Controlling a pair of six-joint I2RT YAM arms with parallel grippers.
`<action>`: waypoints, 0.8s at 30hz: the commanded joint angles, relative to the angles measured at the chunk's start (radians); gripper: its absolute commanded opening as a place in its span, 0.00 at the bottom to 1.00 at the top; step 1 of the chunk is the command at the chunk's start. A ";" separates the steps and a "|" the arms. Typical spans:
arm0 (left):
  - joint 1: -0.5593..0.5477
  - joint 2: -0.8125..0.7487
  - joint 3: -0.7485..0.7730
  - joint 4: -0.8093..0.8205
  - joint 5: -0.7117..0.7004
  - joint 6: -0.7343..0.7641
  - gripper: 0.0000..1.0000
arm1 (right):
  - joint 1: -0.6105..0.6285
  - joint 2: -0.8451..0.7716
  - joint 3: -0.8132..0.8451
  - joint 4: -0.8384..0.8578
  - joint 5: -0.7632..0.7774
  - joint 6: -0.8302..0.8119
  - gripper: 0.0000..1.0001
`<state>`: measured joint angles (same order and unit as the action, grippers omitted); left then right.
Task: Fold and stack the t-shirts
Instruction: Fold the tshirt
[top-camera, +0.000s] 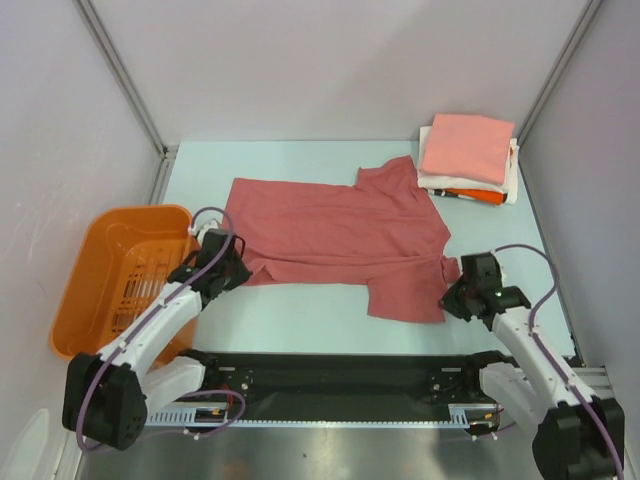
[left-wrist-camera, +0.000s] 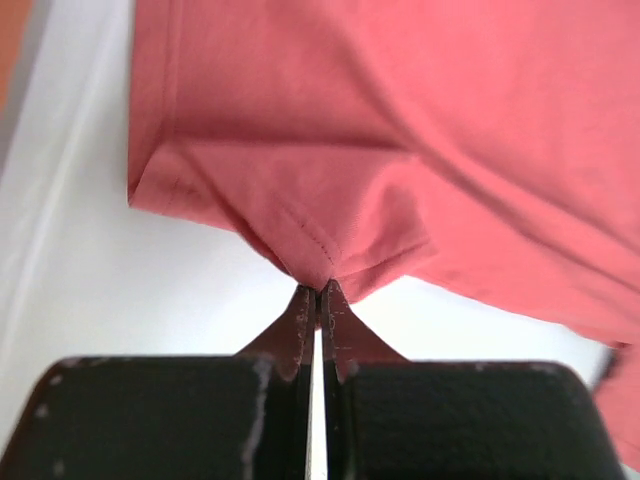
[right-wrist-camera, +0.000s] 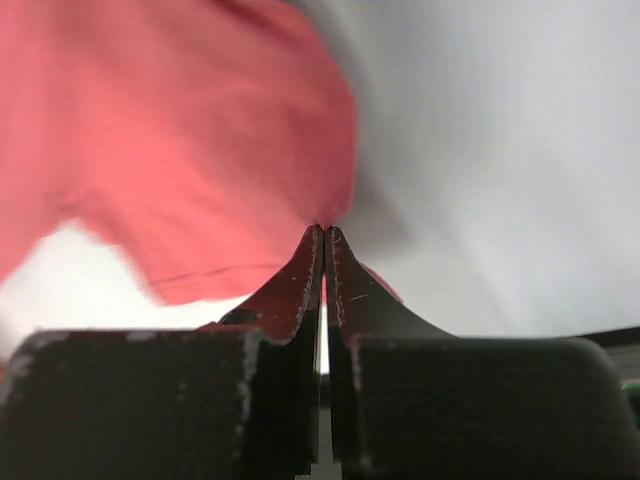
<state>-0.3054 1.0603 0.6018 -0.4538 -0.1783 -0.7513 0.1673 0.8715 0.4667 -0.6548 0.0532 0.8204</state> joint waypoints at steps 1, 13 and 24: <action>0.000 -0.101 0.102 -0.132 0.011 0.017 0.00 | 0.005 -0.103 0.142 -0.123 0.033 0.019 0.00; 0.000 -0.394 0.164 -0.446 0.062 0.036 0.00 | 0.005 -0.356 0.322 -0.483 0.021 0.019 0.00; 0.000 -0.537 0.162 -0.645 0.048 0.018 0.01 | 0.005 -0.404 0.369 -0.574 -0.018 -0.003 0.00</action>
<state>-0.3054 0.5362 0.7471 -1.0378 -0.1215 -0.7399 0.1684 0.4492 0.7902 -1.2118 0.0429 0.8352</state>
